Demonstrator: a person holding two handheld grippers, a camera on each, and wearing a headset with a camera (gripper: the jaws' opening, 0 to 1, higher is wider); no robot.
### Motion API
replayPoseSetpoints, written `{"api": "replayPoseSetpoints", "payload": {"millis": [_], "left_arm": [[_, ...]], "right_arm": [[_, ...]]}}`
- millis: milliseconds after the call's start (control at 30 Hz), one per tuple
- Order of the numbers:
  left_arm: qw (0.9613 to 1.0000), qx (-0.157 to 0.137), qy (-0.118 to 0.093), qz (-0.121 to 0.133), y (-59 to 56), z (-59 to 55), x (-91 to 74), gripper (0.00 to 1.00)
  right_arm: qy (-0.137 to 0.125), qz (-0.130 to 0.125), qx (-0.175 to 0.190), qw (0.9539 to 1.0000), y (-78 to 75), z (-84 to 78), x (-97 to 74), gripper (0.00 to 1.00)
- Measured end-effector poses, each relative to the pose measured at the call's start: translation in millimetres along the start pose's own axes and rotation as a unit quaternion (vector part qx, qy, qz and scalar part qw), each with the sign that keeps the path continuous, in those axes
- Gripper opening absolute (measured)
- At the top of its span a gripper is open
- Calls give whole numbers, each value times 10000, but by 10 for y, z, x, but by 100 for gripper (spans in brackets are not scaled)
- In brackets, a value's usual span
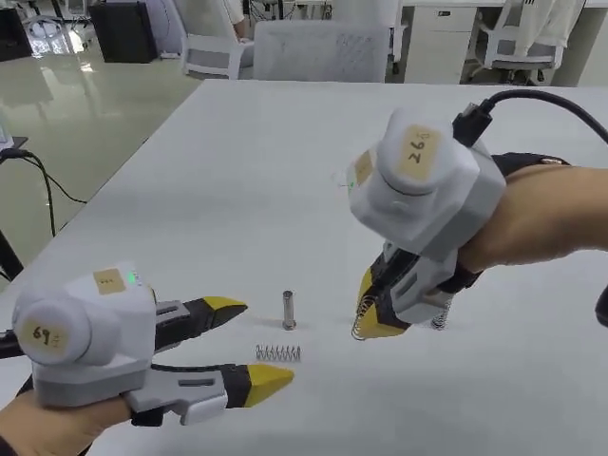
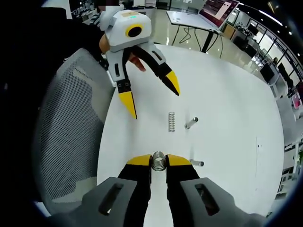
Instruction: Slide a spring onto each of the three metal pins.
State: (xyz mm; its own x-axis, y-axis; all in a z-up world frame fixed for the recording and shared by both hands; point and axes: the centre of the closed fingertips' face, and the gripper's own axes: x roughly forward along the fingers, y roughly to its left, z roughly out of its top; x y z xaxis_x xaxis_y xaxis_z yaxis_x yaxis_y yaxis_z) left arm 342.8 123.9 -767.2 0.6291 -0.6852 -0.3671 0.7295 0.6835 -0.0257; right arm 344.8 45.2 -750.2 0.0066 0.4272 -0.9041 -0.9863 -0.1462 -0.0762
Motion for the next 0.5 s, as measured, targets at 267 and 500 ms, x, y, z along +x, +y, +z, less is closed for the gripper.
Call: {"api": "replayPoseSetpoints", "payload": {"millis": [267, 500], "left_arm": [[10000, -2, 13, -23, -18, -13, 26, 54], [10000, -15, 11, -11, -13, -20, 28, 54]], "right_arm": [[54, -82, 103, 9999, -102, -89, -54, 8], [139, -166, 159, 9996, -213, -146, -101, 8]]}}
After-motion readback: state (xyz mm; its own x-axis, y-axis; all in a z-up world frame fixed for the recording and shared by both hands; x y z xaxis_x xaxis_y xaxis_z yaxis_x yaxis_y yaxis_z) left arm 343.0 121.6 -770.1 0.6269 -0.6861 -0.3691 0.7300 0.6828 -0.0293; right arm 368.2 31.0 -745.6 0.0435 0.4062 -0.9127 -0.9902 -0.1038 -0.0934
